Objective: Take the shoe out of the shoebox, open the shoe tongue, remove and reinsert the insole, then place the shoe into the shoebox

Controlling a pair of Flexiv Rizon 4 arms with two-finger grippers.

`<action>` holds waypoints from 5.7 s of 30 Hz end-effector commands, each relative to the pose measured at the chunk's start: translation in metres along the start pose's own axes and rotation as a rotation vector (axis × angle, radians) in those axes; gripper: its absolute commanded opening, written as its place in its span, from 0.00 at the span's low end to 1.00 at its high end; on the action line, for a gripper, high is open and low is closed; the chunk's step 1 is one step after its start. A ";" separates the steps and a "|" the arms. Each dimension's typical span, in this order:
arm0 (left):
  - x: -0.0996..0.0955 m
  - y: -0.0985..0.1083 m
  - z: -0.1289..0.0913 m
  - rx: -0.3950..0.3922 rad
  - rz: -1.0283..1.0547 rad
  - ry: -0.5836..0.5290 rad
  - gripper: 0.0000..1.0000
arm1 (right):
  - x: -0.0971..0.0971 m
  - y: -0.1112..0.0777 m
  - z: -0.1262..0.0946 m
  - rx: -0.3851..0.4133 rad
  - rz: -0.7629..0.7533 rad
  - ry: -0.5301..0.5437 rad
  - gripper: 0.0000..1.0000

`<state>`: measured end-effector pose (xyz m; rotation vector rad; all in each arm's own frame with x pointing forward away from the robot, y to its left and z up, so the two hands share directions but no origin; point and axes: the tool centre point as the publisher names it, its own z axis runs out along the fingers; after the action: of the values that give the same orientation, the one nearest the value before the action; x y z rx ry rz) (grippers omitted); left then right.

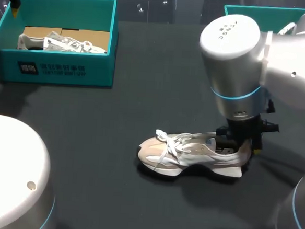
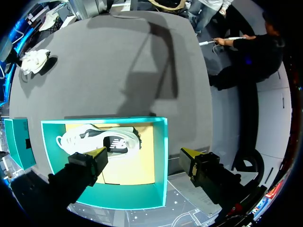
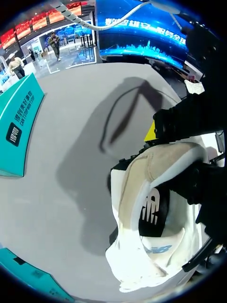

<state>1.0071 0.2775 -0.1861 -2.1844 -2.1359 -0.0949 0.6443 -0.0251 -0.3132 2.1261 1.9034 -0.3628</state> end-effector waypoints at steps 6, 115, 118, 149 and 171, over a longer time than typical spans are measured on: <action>0.001 -0.001 0.000 -0.002 0.002 0.001 1.00 | 0.019 0.014 0.019 0.021 0.001 -0.007 0.00; 0.001 -0.001 0.000 -0.002 0.002 0.001 1.00 | -0.011 -0.010 -0.017 -1.038 -1.011 1.000 1.00; 0.001 -0.001 0.000 -0.002 0.002 0.001 1.00 | -0.011 -0.010 -0.017 -1.038 -1.011 1.000 1.00; 0.001 -0.001 0.000 -0.002 0.002 0.001 1.00 | -0.034 0.018 0.051 -1.252 -1.080 1.148 1.00; 0.001 -0.001 0.000 -0.002 0.002 0.001 1.00 | -0.031 0.026 0.059 -1.278 -1.076 1.178 1.00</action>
<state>1.0072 0.2775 -0.1861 -2.1844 -2.1358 -0.0950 0.6676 -0.0785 -0.3570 0.2315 2.3978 1.7559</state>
